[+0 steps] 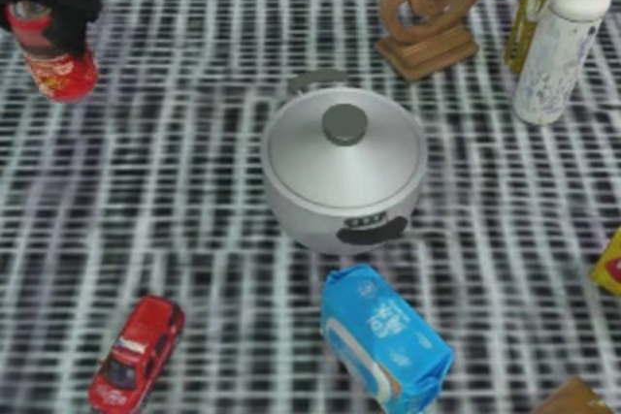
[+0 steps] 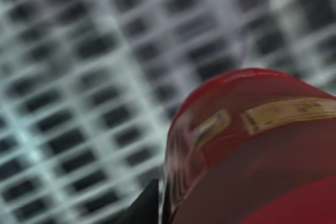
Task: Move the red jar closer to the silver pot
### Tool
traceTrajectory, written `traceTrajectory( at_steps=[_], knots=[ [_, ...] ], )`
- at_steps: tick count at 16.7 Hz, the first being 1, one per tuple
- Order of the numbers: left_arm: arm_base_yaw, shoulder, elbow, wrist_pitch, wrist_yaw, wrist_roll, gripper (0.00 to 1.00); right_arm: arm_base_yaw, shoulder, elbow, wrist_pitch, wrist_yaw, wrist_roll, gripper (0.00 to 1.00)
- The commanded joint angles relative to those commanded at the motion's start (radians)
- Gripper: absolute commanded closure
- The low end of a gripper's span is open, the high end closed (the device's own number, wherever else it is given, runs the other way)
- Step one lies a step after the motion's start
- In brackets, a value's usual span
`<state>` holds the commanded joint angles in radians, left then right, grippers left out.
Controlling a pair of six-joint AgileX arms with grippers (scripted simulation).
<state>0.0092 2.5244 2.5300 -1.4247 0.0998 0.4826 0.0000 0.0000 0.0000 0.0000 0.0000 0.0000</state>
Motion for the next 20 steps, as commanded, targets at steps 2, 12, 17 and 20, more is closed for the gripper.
traceTrajectory(
  at_steps=[2, 12, 17, 20],
  knots=[
    [0.004, -0.116, -0.187, 0.049, -0.001, 0.000, 1.00, 0.000, 0.000, 0.000, 0.000, 0.000, 0.000, 0.00],
    [0.014, -0.419, -0.590, 0.183, -0.005, 0.002, 1.00, 0.000, 0.000, 0.000, 0.000, 0.000, 0.000, 0.00],
    [-0.010, -0.422, -0.604, 0.197, -0.015, -0.031, 1.00, 0.000, 0.000, 0.000, 0.000, 0.000, 0.000, 0.00],
    [-0.068, -0.439, -0.660, 0.243, -0.043, -0.160, 1.00, 0.000, 0.000, 0.000, 0.000, 0.000, 0.000, 0.00]
  ],
)
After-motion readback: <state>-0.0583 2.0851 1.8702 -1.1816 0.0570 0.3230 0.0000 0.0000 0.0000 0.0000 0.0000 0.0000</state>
